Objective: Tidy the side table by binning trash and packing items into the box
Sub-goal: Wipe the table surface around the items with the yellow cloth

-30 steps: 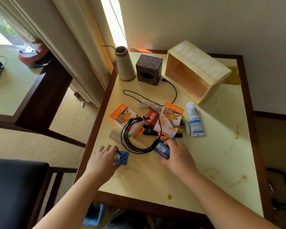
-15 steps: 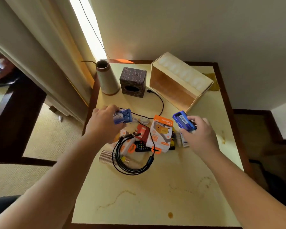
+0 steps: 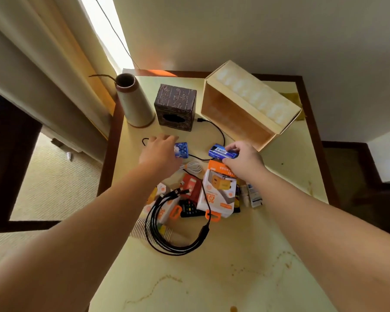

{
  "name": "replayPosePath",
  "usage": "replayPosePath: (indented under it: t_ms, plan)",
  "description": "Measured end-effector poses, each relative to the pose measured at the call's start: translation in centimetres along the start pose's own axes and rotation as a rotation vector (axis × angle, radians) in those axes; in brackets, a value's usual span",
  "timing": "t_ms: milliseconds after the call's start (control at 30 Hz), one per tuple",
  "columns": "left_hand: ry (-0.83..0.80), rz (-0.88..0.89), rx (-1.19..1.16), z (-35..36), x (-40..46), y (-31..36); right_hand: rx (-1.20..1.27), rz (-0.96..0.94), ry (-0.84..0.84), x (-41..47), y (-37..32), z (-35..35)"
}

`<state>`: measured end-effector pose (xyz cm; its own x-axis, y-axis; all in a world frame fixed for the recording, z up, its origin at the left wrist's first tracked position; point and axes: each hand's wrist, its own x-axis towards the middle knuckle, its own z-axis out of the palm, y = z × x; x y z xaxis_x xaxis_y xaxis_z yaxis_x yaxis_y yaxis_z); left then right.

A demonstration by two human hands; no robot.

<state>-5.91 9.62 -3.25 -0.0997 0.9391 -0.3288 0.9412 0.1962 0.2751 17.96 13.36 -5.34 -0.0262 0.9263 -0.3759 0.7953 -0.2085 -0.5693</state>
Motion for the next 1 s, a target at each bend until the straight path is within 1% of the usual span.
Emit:
replayPosePath:
  t_ms: [133,200,300,367,467,567,633,733,833,900,1000]
  plan:
    - [0.129,0.083,-0.213,-0.7,-6.0,-0.8,-0.014,-0.06,-0.03,0.2,-0.1,0.1]
    - [0.148,0.063,-0.24,-0.6,-9.9,-2.2,-0.021,-0.109,-0.018,-0.6,-0.4,0.1]
    - [0.145,0.007,-0.221,0.3,-15.0,-4.9,-0.031,-0.134,0.084,-3.5,-0.5,0.8]
    - [0.085,-0.03,-0.167,1.3,-16.9,-6.5,-0.087,-0.06,0.127,-6.0,-0.2,1.9]
    - [-0.028,-0.037,-0.093,2.4,-17.3,-7.4,-0.171,0.053,0.049,-8.2,0.2,3.8]
    - [-0.063,-0.015,-0.106,2.8,-16.4,-7.5,-0.148,0.088,0.007,-8.4,-0.4,4.3]
    - [-0.08,-0.017,-0.093,2.9,-15.7,-7.4,-0.168,0.075,-0.009,-8.1,-1.5,3.5]
    - [-0.058,-0.006,-0.068,3.1,-15.3,-7.1,-0.281,0.003,-0.002,-7.4,-3.3,1.4]
    - [-0.01,-0.031,-0.085,3.6,-15.3,-7.2,-0.293,-0.185,-0.006,-6.3,-5.2,-0.6]
    - [0.015,-0.052,-0.085,3.9,-15.2,-7.2,-0.294,-0.307,-0.036,-5.0,-6.3,-1.1]
    - [0.047,-0.077,-0.075,4.1,-14.7,-6.8,-0.354,-0.376,-0.116,-2.3,-7.1,-0.6]
